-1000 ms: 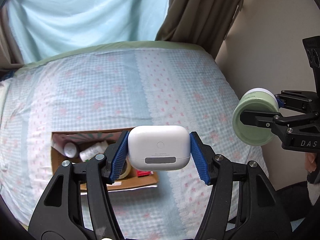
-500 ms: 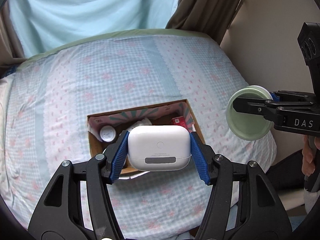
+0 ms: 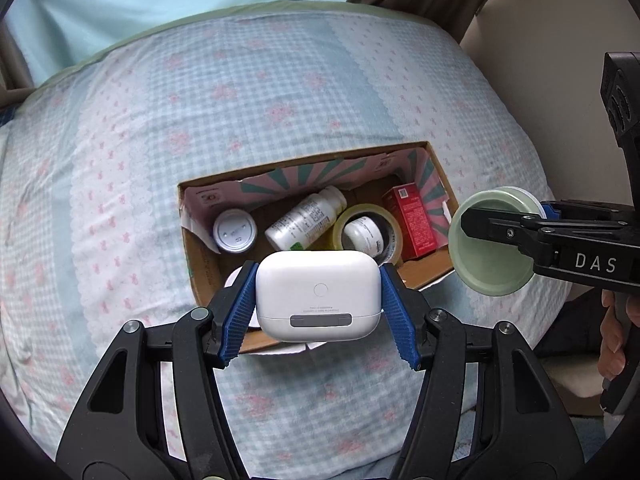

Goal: Organize rigid objects
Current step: 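Carry the earbud case and pale green jar over the cardboard box, then open left tool to drop the earbud case while right tool releases the green jar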

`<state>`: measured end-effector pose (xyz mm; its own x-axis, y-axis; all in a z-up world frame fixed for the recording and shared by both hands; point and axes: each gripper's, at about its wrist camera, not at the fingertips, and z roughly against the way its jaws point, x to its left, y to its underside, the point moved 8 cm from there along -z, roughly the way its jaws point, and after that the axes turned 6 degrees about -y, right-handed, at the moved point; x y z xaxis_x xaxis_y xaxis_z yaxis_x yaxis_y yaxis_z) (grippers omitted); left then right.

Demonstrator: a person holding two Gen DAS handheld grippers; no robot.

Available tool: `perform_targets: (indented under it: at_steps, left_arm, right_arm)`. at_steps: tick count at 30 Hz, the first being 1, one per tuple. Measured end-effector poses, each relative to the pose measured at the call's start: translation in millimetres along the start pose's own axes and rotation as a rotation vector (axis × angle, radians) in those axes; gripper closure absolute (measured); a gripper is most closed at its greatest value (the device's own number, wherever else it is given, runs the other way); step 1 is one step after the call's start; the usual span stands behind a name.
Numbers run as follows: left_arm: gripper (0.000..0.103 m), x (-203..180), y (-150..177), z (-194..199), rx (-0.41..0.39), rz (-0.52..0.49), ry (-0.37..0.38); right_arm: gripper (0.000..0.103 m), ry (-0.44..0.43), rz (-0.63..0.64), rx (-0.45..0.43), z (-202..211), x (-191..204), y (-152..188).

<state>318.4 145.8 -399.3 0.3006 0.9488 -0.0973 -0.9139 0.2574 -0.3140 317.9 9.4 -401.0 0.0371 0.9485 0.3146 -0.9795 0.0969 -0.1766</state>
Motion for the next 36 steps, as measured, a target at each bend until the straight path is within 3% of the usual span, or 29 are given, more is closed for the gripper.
perform_targets:
  at_steps: [11,18,21,23,24,26,27,28,36]
  left_arm:
    - [0.046,3.5,-16.1,-92.4,0.145,-0.07,0.003]
    - [0.046,8.7,-24.9,-117.8,0.179,-0.118,-0.032]
    - [0.04,12.9,-24.5,-123.0,0.201,-0.118,-0.049]
    - [0.024,20.8,-24.6,-123.5,0.209,-0.096,-0.06]
    - [0.02,25.7,-24.6,-122.3,0.207,-0.076,-0.056]
    - [0.0,35.6,-24.5,-117.3,0.199,-0.031,-0.042]
    - [0.0,39.2,-24.5,-112.8,0.187,-0.012,-0.032]
    - [0.0,41.9,-24.0,-108.8,0.18,0.001,-0.028]
    - [0.0,41.9,-14.0,-87.3,0.157,0.005,-0.061]
  right_arm:
    - [0.063,-0.043,-0.14,0.132,-84.3,-21.3,-0.7]
    - [0.063,-0.12,-0.238,0.202,-113.3,-22.2,2.3]
    - [0.063,-0.149,-0.282,0.215,-120.9,-21.8,3.0]
    - [0.061,-0.164,-0.303,0.218,-122.7,-22.9,4.1]
    - [0.055,-0.164,-0.329,0.219,-121.8,-26.1,5.7]
    - [0.033,-0.164,-0.375,0.2,-117.9,-34.4,7.2]
    - [0.009,-0.149,-0.389,0.181,-114.7,-39.4,7.7]
    - [0.0,-0.129,-0.399,0.169,-111.8,-44.2,9.0]
    - [0.0,-0.135,-0.396,0.169,-99.4,-46.2,15.6]
